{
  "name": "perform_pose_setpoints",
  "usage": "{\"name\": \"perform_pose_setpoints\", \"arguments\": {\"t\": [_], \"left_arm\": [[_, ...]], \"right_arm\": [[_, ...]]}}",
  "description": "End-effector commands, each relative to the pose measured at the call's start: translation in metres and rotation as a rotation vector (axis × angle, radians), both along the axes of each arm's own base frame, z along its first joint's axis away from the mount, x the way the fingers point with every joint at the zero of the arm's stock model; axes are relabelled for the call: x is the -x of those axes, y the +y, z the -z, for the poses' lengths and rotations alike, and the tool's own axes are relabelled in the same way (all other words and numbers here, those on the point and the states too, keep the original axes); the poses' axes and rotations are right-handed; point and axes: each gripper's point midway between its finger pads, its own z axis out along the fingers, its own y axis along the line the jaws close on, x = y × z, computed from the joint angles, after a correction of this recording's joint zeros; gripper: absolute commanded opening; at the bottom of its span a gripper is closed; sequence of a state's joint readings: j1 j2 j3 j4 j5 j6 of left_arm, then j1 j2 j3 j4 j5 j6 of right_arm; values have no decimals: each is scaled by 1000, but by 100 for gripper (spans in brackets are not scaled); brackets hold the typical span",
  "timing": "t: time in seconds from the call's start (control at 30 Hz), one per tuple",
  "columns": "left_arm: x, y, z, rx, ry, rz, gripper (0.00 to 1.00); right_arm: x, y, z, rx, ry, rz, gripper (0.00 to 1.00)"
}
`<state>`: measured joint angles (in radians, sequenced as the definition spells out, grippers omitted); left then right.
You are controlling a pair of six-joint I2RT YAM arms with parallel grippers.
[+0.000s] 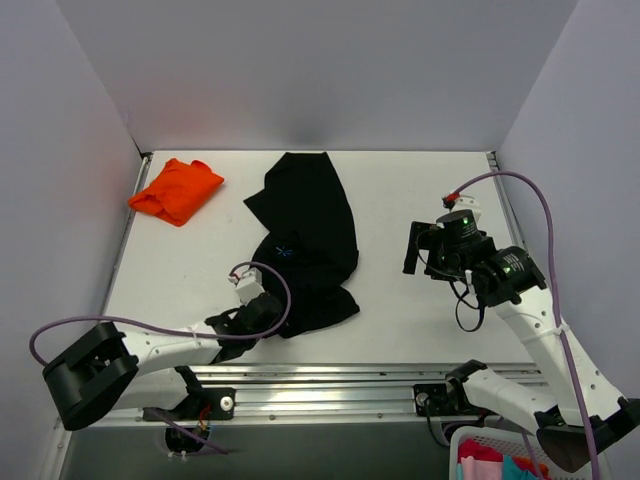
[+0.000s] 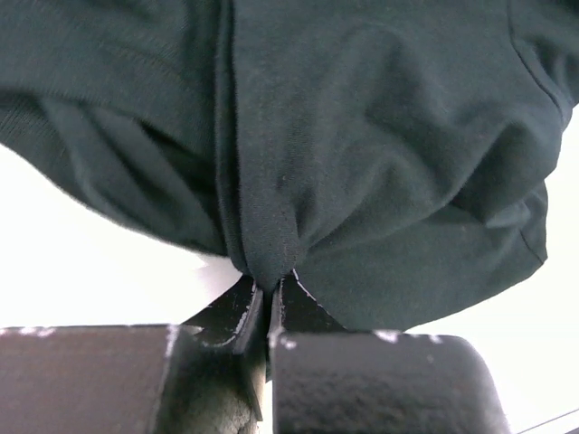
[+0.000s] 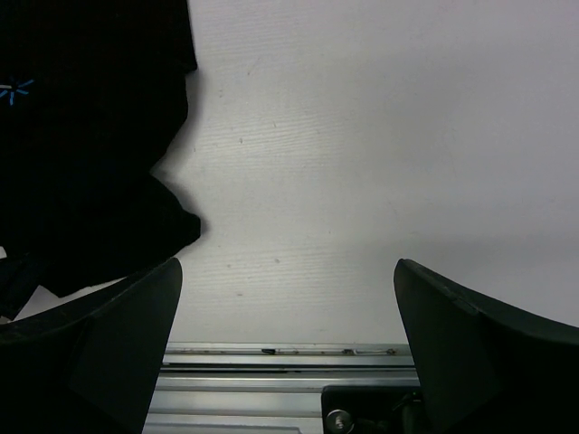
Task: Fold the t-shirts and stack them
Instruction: Flatten the tshirt out
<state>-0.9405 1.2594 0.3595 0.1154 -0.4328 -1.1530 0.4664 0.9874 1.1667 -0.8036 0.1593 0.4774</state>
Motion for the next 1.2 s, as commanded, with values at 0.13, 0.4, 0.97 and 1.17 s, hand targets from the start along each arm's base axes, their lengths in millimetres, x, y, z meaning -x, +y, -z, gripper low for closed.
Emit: {"name": "perform_pose_setpoints", "arguments": {"t": [0.13, 0.4, 0.97, 1.17], "left_arm": [[23, 33, -40, -145, 44, 56, 2], [46, 76, -100, -179, 27, 47, 3], [69, 83, -121, -133, 108, 58, 2], [68, 66, -125, -116, 113, 117, 2]], "right_arm": [[-15, 6, 0, 2, -39, -10, 100], [-59, 40, 0, -66, -84, -58, 100], [-169, 172, 5, -216, -60, -280, 100], [-248, 237, 22, -233, -31, -345, 100]]}}
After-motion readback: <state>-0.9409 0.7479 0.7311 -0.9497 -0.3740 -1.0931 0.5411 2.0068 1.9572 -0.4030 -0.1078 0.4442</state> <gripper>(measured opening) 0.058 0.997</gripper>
